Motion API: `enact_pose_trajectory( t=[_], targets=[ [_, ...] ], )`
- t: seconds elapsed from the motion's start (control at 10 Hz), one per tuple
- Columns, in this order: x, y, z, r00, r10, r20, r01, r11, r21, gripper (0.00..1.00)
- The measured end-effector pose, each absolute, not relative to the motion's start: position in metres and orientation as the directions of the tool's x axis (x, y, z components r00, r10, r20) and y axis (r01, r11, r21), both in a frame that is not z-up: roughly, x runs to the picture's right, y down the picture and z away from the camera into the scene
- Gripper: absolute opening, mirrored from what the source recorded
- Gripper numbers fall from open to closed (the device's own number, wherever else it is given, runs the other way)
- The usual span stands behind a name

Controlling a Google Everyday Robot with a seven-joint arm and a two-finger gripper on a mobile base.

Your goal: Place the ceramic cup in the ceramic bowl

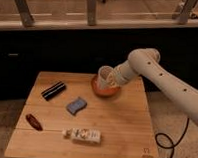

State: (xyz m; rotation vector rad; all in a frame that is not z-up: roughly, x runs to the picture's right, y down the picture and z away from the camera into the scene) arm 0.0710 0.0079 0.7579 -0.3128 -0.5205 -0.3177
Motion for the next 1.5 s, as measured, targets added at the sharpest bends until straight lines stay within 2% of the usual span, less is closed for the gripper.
enact_pose_trajectory(
  t=[1.5],
  targets=[
    [0.069, 0.000, 0.815, 0.904, -0.251, 0.346, 0.315, 0.938, -0.144, 0.00]
  ],
)
